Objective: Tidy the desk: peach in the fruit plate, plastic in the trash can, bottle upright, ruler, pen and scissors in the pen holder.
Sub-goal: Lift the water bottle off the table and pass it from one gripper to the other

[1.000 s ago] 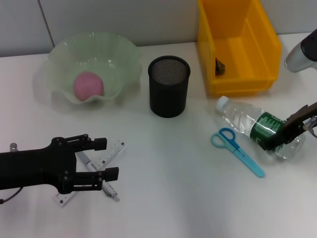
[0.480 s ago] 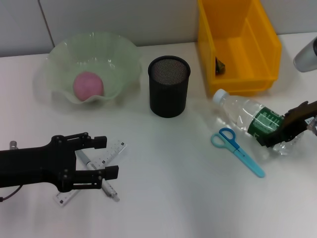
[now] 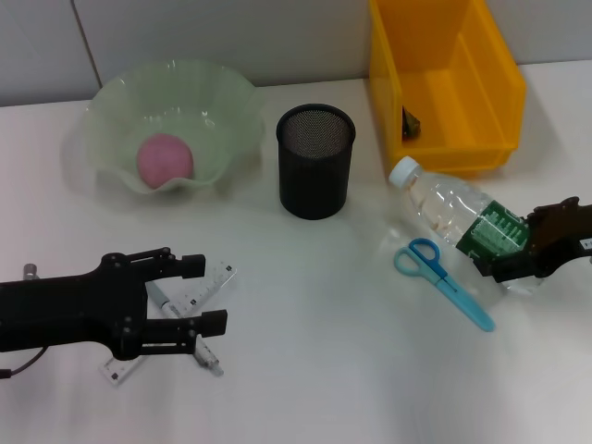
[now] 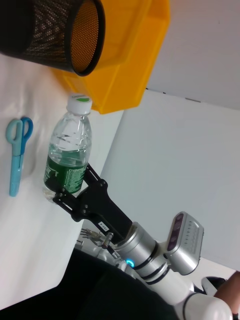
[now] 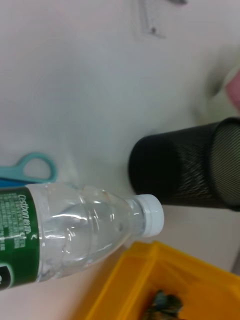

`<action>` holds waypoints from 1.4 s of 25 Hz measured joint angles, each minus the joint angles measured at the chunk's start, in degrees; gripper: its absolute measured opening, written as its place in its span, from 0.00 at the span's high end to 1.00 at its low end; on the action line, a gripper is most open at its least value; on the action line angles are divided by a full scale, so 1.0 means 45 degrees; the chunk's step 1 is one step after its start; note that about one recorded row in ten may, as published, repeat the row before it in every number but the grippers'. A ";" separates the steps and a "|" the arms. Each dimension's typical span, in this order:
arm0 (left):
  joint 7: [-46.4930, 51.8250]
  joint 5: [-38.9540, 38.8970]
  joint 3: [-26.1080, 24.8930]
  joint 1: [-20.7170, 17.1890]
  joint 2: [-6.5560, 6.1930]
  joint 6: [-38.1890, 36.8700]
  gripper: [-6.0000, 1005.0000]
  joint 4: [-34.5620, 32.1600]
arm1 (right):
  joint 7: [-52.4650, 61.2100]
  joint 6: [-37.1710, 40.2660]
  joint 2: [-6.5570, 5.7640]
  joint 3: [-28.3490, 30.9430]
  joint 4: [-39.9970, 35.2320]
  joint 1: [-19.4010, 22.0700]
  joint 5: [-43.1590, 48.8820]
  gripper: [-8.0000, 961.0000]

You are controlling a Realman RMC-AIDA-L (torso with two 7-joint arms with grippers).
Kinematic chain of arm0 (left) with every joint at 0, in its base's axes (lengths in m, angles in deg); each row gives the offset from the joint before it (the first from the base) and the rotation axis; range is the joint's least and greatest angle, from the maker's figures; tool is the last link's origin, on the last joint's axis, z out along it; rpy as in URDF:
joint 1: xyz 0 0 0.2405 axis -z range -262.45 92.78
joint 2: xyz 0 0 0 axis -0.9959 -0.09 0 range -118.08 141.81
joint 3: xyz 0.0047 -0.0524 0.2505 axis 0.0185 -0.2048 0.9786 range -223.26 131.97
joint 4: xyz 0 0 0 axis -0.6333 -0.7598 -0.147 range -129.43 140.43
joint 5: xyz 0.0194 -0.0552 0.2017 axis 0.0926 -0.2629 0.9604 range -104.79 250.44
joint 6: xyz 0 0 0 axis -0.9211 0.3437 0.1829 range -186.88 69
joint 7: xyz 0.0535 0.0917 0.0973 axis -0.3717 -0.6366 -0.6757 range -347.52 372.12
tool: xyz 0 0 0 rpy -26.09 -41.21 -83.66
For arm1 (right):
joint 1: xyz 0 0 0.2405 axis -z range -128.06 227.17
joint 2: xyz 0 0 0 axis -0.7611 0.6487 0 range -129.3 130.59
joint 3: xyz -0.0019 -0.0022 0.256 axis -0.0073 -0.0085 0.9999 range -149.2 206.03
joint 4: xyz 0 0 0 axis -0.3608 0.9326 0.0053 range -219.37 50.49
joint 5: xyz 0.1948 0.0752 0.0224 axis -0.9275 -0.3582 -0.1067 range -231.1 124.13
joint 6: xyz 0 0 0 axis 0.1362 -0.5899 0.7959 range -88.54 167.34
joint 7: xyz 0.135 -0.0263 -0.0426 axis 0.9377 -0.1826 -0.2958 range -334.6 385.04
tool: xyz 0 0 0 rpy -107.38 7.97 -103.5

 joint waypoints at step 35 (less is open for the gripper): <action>-0.1402 -0.3246 -0.1273 0.0644 0.0720 0.0050 0.16 0.3491 | -1.2119 -0.0218 -0.0036 -0.1693 0.4870 0.1901 -1.1647 0.19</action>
